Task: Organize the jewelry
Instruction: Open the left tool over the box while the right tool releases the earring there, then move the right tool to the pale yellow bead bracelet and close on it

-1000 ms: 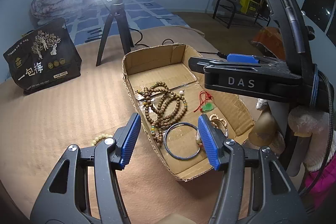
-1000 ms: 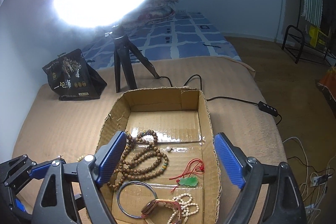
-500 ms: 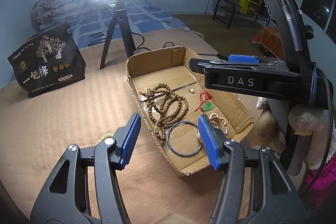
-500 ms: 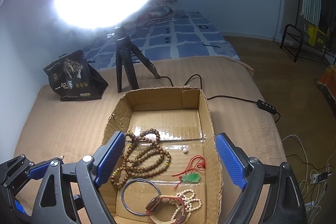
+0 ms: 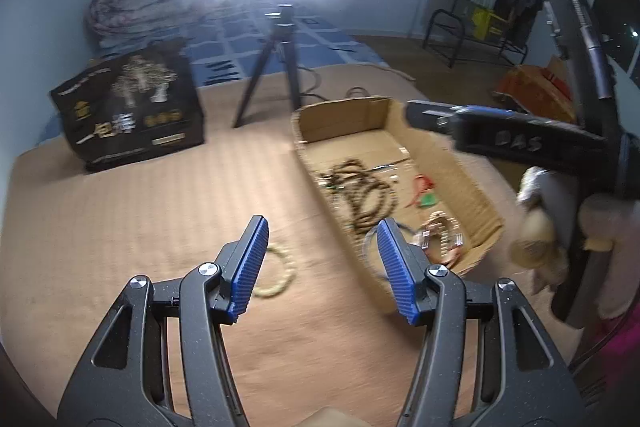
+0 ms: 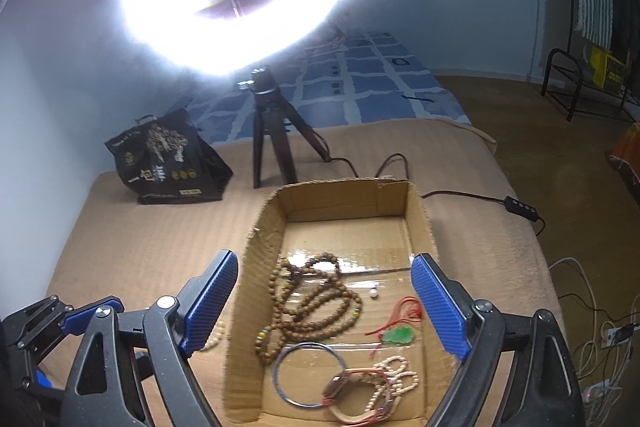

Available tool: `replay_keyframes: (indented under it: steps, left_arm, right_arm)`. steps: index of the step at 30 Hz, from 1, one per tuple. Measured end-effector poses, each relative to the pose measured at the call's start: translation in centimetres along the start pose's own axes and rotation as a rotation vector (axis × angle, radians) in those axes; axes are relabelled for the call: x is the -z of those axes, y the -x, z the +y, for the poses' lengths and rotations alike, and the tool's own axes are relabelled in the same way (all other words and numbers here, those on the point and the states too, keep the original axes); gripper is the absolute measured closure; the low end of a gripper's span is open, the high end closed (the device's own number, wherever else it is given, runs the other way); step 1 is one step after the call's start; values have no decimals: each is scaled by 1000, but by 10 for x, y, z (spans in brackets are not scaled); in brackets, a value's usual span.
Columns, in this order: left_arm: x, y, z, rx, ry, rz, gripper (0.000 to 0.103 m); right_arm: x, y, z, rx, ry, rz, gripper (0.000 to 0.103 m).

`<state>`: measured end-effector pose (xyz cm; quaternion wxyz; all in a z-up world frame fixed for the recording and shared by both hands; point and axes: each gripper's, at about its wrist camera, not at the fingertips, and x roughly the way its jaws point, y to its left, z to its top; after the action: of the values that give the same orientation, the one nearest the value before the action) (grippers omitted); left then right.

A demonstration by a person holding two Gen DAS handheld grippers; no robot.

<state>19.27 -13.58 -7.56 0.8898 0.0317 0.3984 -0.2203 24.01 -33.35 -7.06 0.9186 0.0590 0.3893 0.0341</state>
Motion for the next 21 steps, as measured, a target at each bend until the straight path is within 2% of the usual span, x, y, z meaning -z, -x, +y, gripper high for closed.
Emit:
replay_keyframes:
  steps: [6, 13, 16, 19, 21]
  left_arm:
    - [14, 10, 44, -61, 13, -1, 45]
    - [30, 13, 95, -104, 64, 25, 45]
    - [38, 11, 112, -101, 89, 45, 54]
    - [45, 7, 127, -85, 118, 64, 57]
    - [50, 3, 135, -73, 138, 80, 66]
  right_arm:
    - [1, 2, 21, -41, 11, -21, 13]
    - [8, -7, 59, -102, 76, 18, 24]
    - [14, -13, 76, -134, 112, 58, 33]
    - [23, -19, 92, -153, 149, 92, 35]
    - [30, -26, 103, -166, 166, 120, 37]
